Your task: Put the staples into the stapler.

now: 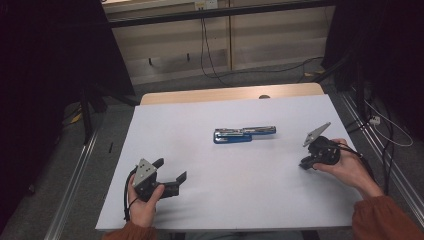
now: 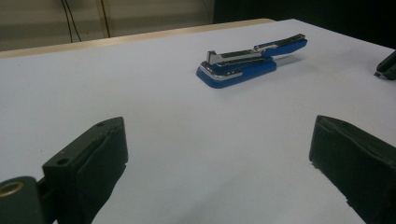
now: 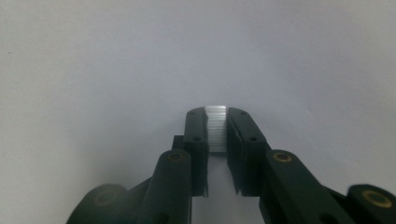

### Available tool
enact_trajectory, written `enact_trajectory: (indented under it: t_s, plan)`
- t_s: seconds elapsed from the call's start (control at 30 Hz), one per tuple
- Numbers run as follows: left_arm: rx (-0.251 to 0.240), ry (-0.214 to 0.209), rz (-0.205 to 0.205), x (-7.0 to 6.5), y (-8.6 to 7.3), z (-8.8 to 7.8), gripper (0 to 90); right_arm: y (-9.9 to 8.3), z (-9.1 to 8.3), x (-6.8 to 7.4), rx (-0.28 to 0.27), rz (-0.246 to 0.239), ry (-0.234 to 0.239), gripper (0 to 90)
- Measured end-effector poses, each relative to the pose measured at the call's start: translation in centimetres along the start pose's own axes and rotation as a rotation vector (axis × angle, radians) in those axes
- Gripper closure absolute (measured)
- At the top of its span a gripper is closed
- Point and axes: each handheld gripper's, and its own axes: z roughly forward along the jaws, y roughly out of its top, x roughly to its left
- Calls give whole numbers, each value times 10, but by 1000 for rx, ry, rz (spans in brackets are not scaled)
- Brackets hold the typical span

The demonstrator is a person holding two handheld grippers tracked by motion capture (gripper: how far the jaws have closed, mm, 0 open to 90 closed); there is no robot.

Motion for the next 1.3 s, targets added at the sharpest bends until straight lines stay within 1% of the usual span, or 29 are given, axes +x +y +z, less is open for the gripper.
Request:
enact_trajectory:
  t_s: [0.07,0.1,0.17,0.2,0.43,0.47,0.7,0.83,0.9,1.0,1.03,1.1,1.13,1.23,1.3]
  plan:
    - [7,-2,1,-1,-1,0,46,0,0,0,1,1,0,790]
    - [9,-7,11,-1,0,1,46,0,0,0,2,3,1,791]
    - [3,-9,5,-2,0,2,46,0,0,0,1,1,-1,792]
    - [6,-13,11,-2,0,2,46,0,0,0,1,3,-2,792]
    - [5,-6,12,-2,0,1,46,-1,0,-1,-12,10,11,792]
    - [4,-6,6,-2,0,1,46,-1,0,0,-13,15,9,792]
    - [0,-11,12,-2,0,1,46,-1,0,0,-22,13,12,792]
    - [0,-8,12,-2,0,1,46,-2,-3,0,-41,1,2,792]
    - [-2,-8,15,-1,0,0,46,-2,-4,0,-48,8,0,792]
    - [1,-10,15,-2,0,1,46,-2,-5,-1,-64,5,-9,792]
    - [7,-7,19,-1,0,1,46,-2,-6,-1,-72,12,-10,792]
    - [3,-6,7,-1,0,1,46,-1,-8,-1,-90,15,-17,792]
    - [3,-6,7,-1,0,1,46,0,-8,-1,-103,8,-21,792]
    - [-1,-8,16,-1,1,1,46,2,-10,0,-122,7,-29,792]
    - [0,-7,11,-1,0,1,46,2,-11,0,-134,9,-34,792]
